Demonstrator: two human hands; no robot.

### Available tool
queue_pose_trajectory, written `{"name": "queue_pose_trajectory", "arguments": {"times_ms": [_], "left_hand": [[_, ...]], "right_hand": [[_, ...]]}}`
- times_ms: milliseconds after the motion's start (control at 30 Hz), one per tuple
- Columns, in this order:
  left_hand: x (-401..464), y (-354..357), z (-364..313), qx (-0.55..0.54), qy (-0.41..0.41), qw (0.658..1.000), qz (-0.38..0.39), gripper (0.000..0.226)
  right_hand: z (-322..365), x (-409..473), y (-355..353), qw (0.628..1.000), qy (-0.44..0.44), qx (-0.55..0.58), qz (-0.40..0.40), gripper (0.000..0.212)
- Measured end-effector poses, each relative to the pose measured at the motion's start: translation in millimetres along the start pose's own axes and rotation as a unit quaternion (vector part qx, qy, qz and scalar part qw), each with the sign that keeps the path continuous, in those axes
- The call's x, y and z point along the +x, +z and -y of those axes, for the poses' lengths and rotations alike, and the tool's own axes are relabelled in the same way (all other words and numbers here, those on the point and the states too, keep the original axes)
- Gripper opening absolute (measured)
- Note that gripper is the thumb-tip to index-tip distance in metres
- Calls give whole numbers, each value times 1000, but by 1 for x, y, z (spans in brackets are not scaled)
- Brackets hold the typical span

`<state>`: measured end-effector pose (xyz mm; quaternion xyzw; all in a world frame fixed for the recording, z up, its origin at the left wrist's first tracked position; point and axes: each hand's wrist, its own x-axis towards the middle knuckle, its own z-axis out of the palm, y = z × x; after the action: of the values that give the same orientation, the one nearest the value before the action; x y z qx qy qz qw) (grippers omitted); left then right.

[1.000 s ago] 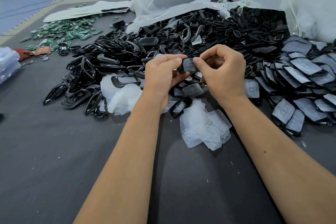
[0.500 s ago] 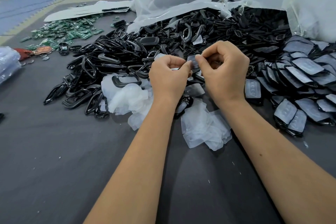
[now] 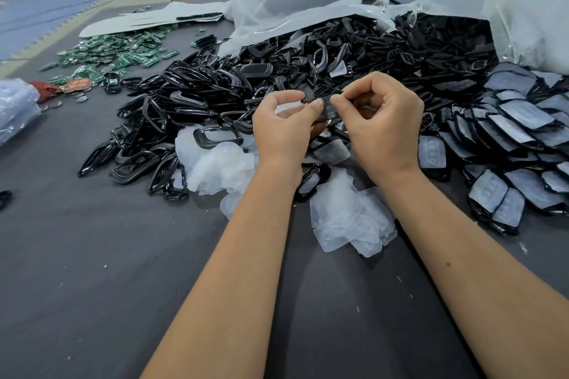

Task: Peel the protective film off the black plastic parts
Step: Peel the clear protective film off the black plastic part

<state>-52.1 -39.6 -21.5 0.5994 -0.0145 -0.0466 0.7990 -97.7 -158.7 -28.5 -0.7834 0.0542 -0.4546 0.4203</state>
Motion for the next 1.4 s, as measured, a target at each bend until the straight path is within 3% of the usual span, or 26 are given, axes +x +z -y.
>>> {"name": "queue_pose_trajectory", "arguments": {"times_ms": [133, 367, 467, 600, 667, 1100, 1400], "left_hand": [[2, -5, -3, -16, -26, 999, 43, 9], [2, -6, -5, -7, -31, 998, 45, 12], [0, -5, -5, 9, -24, 999, 47, 12], [1, -5, -3, 26, -6, 998, 57, 16], [1, -5, -2, 32, 6, 998, 60, 15], [0, -5, 0, 86, 72, 990, 86, 21], [3, -2, 4, 91, 88, 989, 78, 21]], "right_hand": [[1, 0, 0, 1000, 9, 7, 5, 14], [3, 0, 1, 998, 35, 41, 24, 13], [1, 1, 1, 989, 112, 93, 37, 22], [0, 2, 2, 935, 270, 215, 83, 5], [0, 3, 1, 918, 296, 250, 86, 5], [1, 4, -2, 908, 307, 265, 107, 15], [4, 5, -2, 875, 340, 336, 77, 14]]}}
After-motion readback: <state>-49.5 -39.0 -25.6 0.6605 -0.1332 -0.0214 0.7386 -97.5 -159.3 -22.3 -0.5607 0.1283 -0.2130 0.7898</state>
